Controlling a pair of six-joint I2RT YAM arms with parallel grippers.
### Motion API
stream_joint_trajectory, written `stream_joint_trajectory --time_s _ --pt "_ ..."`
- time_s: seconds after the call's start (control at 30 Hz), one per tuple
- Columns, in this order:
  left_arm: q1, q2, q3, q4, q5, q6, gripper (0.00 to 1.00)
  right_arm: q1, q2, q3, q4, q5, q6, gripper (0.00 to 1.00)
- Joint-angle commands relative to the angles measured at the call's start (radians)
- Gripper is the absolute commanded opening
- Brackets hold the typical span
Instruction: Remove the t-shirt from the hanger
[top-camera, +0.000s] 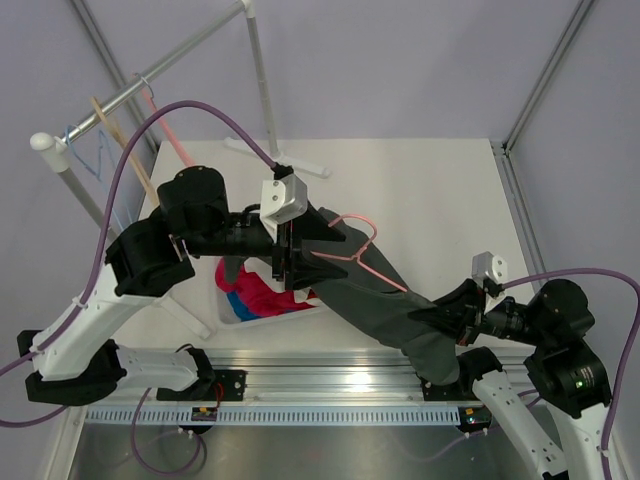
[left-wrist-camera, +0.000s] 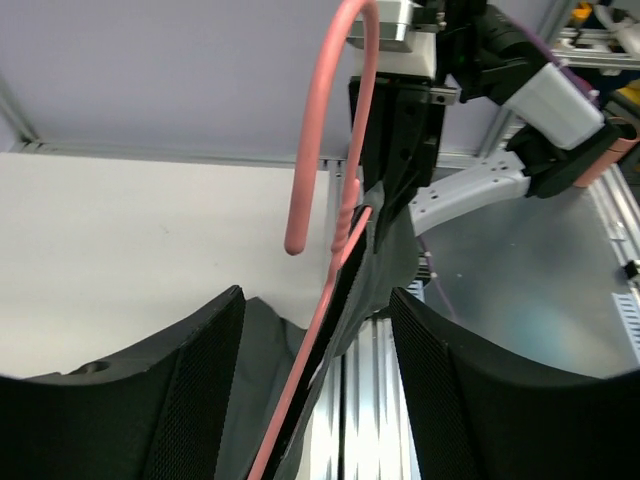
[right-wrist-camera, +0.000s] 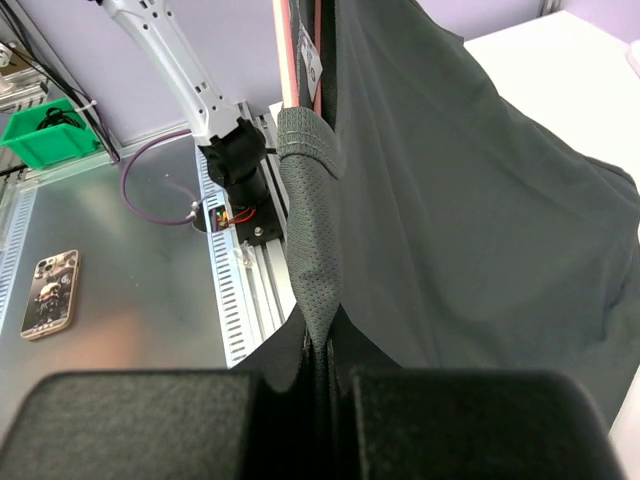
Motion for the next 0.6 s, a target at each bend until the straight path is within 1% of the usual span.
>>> stream_joint_trajectory --time_s 0.0,0.1,0.13,0.23,0.33,0.47,0.57 --pt "-0.002 0.02 0.035 0.058 0.158 -0.048 0.61 0.005 -0.028 0.008 0.079 -0.047 -0.006 0.0" --pt "-0.002 0.029 0.028 0.064 0.195 -0.054 0.52 0.005 -0.024 0.006 0.095 -0.045 0.005 0.0" --pt "-0.002 0.031 0.021 0.07 0.2 -0.056 0.47 0.003 -0.02 0.006 0.098 -0.038 0.014 0.0" --pt "-0.002 0.029 -0.002 0.108 0.223 -0.069 0.45 0.005 0.001 0.003 0.116 -0.045 0.031 0.0" --pt "-0.002 0.033 -0.006 0.134 0.238 -0.089 0.43 0.003 0.019 0.003 0.112 -0.021 0.04 0.0" --pt "-0.002 0.043 0.0 0.151 0.221 -0.109 0.43 0.003 0.026 0.0 0.125 -0.027 0.054 0.0" --pt "-0.002 0.052 -0.002 0.159 0.226 -0.117 0.35 0.003 0.027 -0.004 0.136 -0.016 0.062 0.0"
